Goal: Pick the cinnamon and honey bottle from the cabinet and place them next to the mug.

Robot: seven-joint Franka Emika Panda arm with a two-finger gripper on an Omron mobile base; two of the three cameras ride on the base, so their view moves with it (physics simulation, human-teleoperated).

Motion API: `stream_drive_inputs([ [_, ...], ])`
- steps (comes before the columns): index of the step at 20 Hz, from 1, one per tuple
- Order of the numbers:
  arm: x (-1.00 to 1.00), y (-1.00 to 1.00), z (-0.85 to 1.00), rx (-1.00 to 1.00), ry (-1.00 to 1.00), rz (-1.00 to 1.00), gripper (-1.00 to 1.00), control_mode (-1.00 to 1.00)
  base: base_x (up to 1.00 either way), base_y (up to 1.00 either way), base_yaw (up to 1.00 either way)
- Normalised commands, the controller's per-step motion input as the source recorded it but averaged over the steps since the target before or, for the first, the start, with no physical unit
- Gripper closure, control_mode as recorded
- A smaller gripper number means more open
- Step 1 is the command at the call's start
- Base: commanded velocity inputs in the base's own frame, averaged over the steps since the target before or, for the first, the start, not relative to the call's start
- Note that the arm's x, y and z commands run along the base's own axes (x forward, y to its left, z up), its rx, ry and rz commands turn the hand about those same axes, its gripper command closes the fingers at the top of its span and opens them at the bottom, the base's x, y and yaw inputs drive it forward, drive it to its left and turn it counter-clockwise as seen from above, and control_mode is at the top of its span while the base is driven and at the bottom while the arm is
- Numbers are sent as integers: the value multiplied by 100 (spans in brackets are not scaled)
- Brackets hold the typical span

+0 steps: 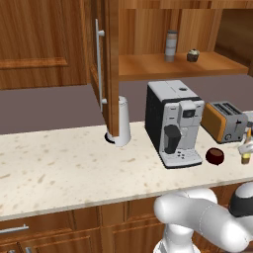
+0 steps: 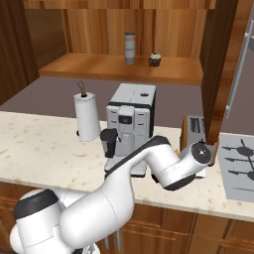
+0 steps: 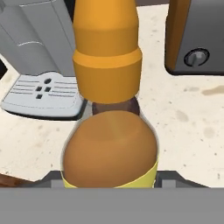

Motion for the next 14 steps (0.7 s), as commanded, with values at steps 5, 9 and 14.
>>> stream_drive_inputs([
  [5, 2, 0, -28, 0, 0, 0, 100, -100, 0, 0, 0],
  [9, 5, 0, -16, 1, -6, 0, 100, -100, 0, 0, 0],
  [14, 16, 0, 0, 1, -11, 0, 100, -100, 0, 0, 0],
])
